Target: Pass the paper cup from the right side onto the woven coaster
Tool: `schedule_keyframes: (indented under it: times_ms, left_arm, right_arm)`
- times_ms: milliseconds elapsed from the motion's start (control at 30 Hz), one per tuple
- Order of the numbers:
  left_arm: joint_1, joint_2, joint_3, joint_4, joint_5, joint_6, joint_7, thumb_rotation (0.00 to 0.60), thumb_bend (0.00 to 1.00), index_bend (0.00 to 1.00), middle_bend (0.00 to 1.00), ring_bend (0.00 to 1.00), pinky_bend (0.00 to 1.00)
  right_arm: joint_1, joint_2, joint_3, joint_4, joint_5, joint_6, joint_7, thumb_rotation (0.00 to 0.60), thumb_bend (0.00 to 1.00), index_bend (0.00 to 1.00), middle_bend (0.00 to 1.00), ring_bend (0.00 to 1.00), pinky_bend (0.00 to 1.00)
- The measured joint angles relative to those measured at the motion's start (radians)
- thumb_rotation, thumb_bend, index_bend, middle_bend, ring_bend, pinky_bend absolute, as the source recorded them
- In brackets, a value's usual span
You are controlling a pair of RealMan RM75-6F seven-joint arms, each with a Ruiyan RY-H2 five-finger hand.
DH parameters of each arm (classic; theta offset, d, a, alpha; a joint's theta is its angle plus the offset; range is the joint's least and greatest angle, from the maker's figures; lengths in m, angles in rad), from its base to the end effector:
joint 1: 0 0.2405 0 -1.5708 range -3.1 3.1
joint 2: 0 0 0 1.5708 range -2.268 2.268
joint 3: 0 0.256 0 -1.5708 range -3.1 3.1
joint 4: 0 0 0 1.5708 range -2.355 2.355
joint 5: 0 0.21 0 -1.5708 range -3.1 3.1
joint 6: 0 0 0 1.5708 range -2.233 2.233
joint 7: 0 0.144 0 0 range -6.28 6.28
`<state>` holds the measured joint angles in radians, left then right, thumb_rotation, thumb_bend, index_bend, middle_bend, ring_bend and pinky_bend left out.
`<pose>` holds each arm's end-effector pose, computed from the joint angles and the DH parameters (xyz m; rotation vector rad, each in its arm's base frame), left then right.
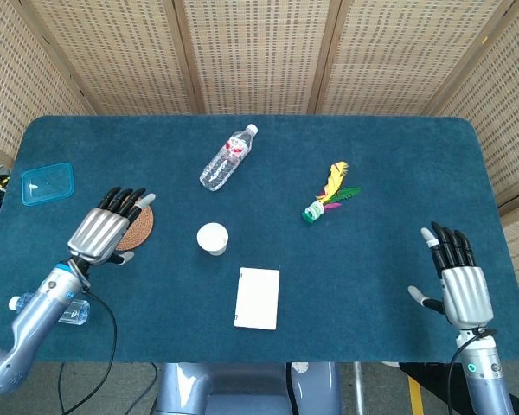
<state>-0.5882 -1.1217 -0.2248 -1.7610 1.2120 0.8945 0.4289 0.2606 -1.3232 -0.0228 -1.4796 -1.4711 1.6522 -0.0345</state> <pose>-0.1820 0.3256 0.0996 -1.8910 -0.7436 -0.7517 -0.2816 -0.2182 0.1179 1.3896 -0.7658 1.1053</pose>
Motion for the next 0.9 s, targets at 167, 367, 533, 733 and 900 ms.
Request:
schedule_keyframes:
  times_ms: [167,367,533,733,900]
  left_arm:
    - [-0.092,-0.011,-0.009,0.025,-0.099,-0.102,0.059,0.600,0.19,0.00,0.00,0.00,0.00]
    - [-0.194,-0.050,0.010,0.069,-0.199,-0.166,0.160,0.600,0.19,0.00,0.00,0.00,0.00]
    - [-0.283,-0.100,0.034,0.094,-0.294,-0.185,0.250,0.600,0.20,0.00,0.00,0.00,0.00]
    - [-0.383,-0.167,0.066,0.116,-0.417,-0.185,0.334,0.600,0.20,0.00,0.00,0.00,0.00]
    - [-0.455,-0.222,0.096,0.143,-0.519,-0.175,0.376,0.600,0.21,0.00,0.00,0.00,0.00]
  right_arm:
    - [-0.009,0.000,0.017,0.010,-0.004,-0.006,0.014,0.600,0.08,0.03,0.00,0.00,0.00]
    - [-0.021,-0.002,0.038,0.022,-0.008,-0.019,0.031,0.600,0.08,0.03,0.00,0.00,0.00]
    - [-0.030,-0.002,0.053,0.031,-0.010,-0.029,0.043,0.600,0.08,0.03,0.00,0.00,0.00]
    - [-0.045,0.003,0.074,0.040,-0.003,-0.036,0.075,0.600,0.08,0.03,0.00,0.00,0.00]
    - [-0.057,0.007,0.091,0.047,-0.001,-0.036,0.101,0.600,0.08,0.03,0.00,0.00,0.00]
